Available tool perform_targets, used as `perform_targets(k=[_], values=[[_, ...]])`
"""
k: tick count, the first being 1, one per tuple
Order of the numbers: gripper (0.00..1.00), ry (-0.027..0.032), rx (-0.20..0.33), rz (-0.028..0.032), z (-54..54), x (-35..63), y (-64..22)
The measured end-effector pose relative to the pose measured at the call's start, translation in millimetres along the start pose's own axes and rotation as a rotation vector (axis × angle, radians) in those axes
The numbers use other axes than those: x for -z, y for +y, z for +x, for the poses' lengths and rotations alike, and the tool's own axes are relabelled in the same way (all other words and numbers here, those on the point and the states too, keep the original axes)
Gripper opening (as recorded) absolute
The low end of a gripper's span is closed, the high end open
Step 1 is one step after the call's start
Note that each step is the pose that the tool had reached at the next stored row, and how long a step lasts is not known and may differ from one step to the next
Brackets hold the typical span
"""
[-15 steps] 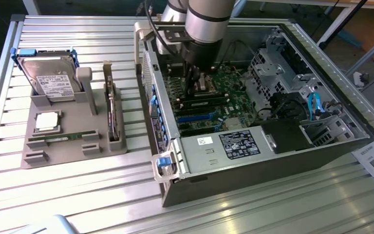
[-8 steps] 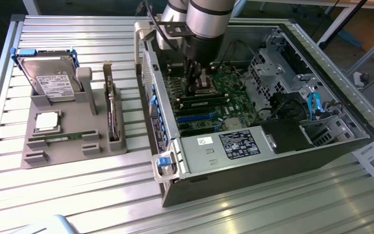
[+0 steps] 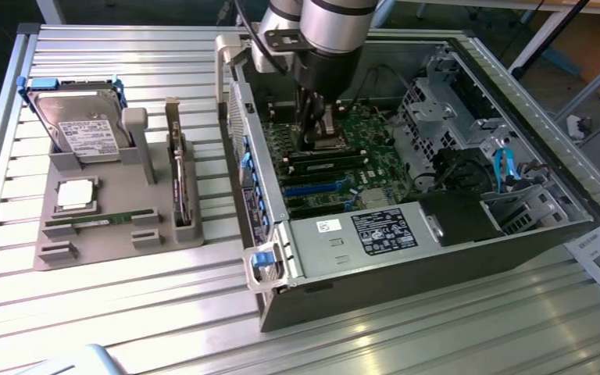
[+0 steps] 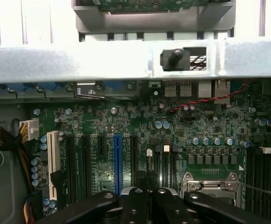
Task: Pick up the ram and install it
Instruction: 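Press down the ram until it locks into place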
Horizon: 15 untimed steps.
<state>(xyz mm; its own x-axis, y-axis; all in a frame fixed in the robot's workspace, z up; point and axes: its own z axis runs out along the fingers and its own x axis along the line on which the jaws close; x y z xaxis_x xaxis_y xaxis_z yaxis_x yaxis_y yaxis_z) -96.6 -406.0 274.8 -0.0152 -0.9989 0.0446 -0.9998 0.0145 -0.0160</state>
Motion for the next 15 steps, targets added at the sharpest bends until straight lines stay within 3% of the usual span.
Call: perform_targets(k=[7, 15], values=[[0.10, 0.0008, 0.000, 0.0000, 0.3, 6.2, -0.1], [0.10, 0.0012, -0.001, 0.0001, 0.2, 6.2, -3.2]])
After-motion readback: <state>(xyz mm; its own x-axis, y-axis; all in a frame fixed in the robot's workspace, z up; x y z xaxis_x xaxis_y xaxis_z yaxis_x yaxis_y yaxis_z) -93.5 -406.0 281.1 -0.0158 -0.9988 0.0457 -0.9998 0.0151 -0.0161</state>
